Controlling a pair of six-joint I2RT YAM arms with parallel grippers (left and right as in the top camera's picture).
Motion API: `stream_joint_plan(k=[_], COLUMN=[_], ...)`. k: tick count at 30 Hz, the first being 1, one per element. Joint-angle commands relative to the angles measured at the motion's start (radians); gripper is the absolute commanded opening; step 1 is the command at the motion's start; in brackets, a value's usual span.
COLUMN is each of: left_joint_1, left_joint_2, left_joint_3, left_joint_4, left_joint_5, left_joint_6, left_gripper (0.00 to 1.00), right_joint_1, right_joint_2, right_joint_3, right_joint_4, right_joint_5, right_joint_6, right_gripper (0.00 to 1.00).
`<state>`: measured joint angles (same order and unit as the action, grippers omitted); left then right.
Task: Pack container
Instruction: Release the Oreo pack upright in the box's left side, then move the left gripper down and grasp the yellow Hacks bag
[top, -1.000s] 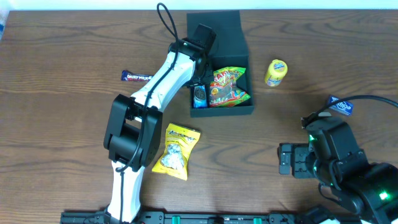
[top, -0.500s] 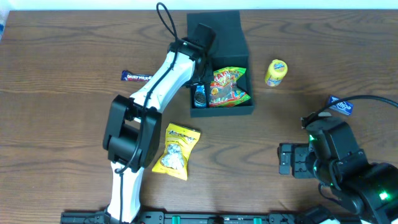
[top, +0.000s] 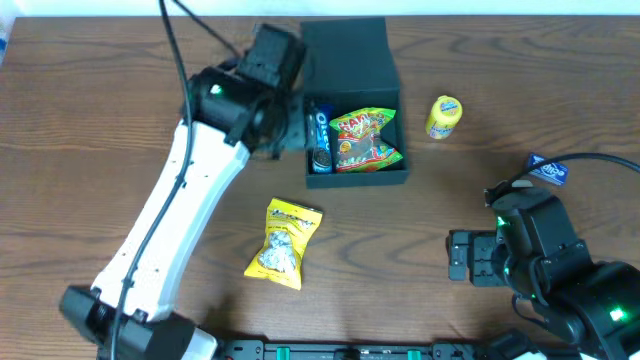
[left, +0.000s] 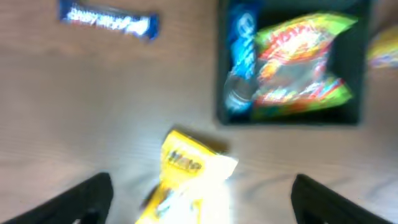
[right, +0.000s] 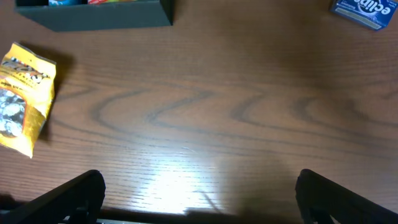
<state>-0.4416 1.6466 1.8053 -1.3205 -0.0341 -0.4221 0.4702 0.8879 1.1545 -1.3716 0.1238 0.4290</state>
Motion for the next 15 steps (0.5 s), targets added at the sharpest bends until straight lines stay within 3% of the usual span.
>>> stream_joint_plan(k=[1,8,15], left_joint_1=[-0.013,-0.155,-0.237], left_joint_2=[-0.026,-0.115,-0.269], left_joint_3=[0.002,-0.062,-0.417], left_joint_4=[-0.069,-0.133,0.007], left_joint_5=[-0.071,-0.161,-0.131], left_joint_6=[0.018,-0.017,-0.058], left_gripper=[0.95,0.95,0.95], right_joint_1=[0.008,0.008,0.008], right_joint_2=[-0.005,-0.005,-0.005], right_joint_3=[0.001,0.001,0.001], right_joint_4=[-0.002,-0.002,-0.002], right_joint_5=[0.003,0.003,0.003], right_joint_6=[0.011,0.012,0.012], right_gripper=[0.99,0.99,0.99])
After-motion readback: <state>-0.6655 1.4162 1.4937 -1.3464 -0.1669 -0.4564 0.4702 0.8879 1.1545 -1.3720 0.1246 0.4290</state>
